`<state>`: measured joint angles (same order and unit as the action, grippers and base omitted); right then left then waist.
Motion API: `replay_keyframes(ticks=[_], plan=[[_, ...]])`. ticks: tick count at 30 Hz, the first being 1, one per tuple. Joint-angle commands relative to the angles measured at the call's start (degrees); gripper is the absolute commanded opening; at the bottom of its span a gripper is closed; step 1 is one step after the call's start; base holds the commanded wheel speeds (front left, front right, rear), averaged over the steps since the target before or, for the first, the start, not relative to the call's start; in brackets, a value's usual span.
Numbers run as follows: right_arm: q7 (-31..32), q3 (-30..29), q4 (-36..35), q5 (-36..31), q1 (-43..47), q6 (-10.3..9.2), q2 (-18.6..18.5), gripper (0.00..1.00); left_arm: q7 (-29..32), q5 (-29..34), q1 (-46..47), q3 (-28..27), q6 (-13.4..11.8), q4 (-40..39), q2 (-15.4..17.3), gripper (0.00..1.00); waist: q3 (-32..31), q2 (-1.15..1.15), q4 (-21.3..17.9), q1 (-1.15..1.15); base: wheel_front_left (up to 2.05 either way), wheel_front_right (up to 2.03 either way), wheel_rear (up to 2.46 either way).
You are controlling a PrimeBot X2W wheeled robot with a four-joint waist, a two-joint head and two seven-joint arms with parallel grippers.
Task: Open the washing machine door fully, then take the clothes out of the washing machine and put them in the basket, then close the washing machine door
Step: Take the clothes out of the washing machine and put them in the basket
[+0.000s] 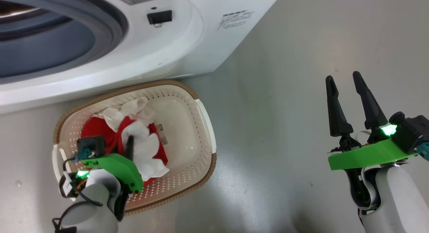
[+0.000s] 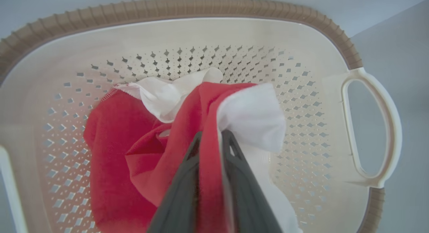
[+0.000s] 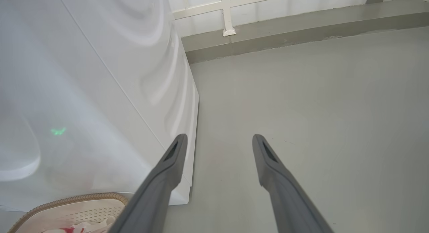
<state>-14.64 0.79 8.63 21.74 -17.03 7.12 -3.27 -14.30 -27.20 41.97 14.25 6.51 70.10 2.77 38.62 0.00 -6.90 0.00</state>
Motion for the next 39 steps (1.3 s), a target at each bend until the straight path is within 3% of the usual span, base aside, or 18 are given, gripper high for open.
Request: replay_keyframes(ticks=[1,17,39], plan=[[-0.36,1.09,-0.96,0.05,-0.35,0.36,-0.44,1.00,-0.69,0.42,-0.77,-1.81,-0.24,-0.62,1.27,1.00,-0.84,0.00,0.33,0.00,0.00,0.00,0.00],[-0.36,2.14,0.90,0.14,2.16,0.36,-1.49,1.00,-0.70,1.19,-7.27,-5.99,0.13,-5.68,0.81,1.00,-10.63,0.00,1.99,0.00,0.00,0.00,0.00],[-0.36,3.76,3.48,0.36,9.30,0.36,-2.62,1.00,-0.70,12.03,-21.71,-17.74,0.61,-29.90,0.31,1.00,-25.91,0.00,3.54,0.00,0.00,0.00,0.00]])
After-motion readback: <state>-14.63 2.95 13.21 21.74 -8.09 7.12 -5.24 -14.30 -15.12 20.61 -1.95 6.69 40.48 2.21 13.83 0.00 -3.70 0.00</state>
